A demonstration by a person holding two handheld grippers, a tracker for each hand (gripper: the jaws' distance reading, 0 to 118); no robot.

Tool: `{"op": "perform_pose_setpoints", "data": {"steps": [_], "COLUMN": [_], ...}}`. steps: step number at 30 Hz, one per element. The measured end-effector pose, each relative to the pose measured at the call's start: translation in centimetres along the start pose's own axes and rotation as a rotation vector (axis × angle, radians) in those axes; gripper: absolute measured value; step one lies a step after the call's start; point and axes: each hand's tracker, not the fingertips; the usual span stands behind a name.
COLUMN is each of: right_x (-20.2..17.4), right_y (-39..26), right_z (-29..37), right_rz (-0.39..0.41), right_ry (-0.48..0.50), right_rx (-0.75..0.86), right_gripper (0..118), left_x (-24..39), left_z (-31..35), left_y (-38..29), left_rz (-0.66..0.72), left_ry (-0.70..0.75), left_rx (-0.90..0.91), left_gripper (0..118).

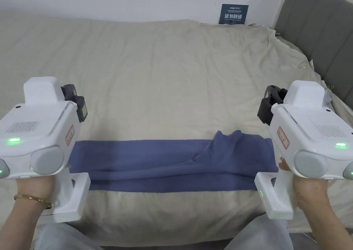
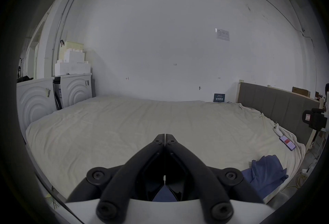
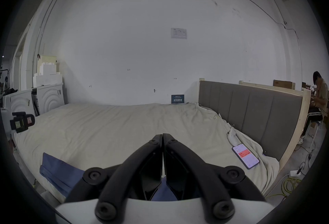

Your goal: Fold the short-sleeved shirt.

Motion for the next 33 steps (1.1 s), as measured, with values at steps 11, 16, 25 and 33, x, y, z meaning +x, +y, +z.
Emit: {"op": "perform_pose_setpoints", "data": {"steps": [11, 16, 25, 33], "right_x": [-0.8, -0.3, -1.1, -1.9], "right_y": [-0.5, -1.0, -1.5, -2.2], "right_z": [-0.3, -1.2, -1.9, -3.4], "right_rz": [0.002, -0.006, 0.028, 0.059], "right_ry": [-0.014, -0.014, -0.047, -0.070], "right_rx": [-0.031, -0.068, -0.108, -0.175], "right_gripper": [0, 0, 0, 0], "left_x": [-1.3, -3.7, -13.1, -20.3], "left_z": [-0.9, -2.4, -7.8, -11.7], "left_y": [0.1, 0.3, -1.7, -8.3], "left_rz": [-0.011, 0.047, 0.190, 0.496], "left_ry": [-0.045, -0.126, -0.352, -0.411], "left_rx": [-0.066, -0.173, -0.614, -0.861], "left_gripper": [0, 0, 118, 118]}}
